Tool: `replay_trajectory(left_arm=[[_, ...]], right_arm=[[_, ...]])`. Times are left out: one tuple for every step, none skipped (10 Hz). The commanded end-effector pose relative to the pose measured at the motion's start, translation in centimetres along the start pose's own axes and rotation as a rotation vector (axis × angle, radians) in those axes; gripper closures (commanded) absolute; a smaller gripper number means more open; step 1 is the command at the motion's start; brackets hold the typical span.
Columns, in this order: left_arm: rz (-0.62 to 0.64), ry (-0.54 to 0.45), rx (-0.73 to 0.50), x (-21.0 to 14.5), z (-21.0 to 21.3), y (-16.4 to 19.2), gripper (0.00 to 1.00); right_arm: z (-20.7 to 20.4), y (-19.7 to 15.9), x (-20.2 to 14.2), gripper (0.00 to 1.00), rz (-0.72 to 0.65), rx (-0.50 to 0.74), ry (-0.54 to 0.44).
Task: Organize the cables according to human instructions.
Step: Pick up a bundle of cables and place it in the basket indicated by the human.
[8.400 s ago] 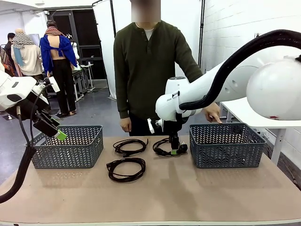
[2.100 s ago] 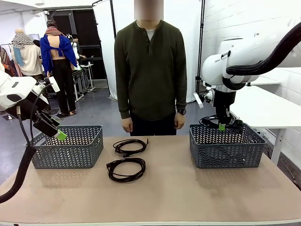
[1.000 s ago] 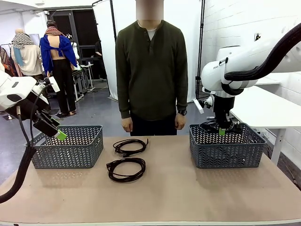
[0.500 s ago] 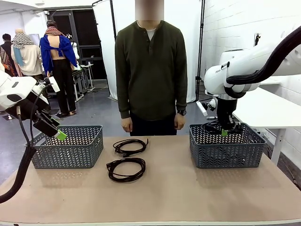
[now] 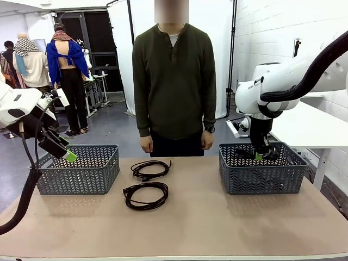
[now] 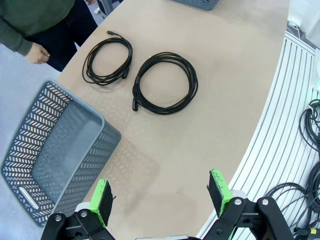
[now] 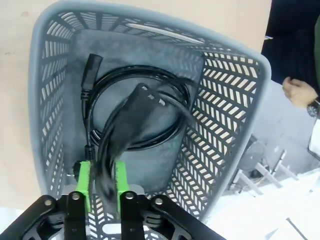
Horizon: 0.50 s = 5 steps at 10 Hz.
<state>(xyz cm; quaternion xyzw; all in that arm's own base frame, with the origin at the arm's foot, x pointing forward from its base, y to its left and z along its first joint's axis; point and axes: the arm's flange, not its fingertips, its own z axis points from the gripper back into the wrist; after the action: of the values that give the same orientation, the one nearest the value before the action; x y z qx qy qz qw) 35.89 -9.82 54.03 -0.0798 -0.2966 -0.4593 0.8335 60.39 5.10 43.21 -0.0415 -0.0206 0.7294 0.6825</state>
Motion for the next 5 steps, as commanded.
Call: replay_trajectory(left_arm=[[-0.004, -0.025, -0.002, -0.25, -0.25, 0.16, 0.00], [-0.004, -0.025, -0.002, -0.25, -0.25, 0.16, 0.00], [-0.004, -0.025, -0.002, -0.25, -0.25, 0.16, 0.00], [-0.004, -0.025, -0.002, -0.25, -0.25, 0.16, 0.00], [-0.004, -0.025, -0.002, -0.25, -0.25, 0.16, 0.00]], right_arm=[[-0.29, -0.31, -0.36, 0.27, 0.021, -0.021, -0.012], [-0.28, -0.36, -0.25, 0.08, 0.017, -0.019, -0.016], [-0.23, -0.51, -0.14, 0.00, 0.009, -0.019, -0.016], [0.00, -0.57, 0.00, 0.00, 0.001, -0.019, -0.022], [0.29, -0.66, 0.27, 0.00, 0.002, -0.017, -0.015]])
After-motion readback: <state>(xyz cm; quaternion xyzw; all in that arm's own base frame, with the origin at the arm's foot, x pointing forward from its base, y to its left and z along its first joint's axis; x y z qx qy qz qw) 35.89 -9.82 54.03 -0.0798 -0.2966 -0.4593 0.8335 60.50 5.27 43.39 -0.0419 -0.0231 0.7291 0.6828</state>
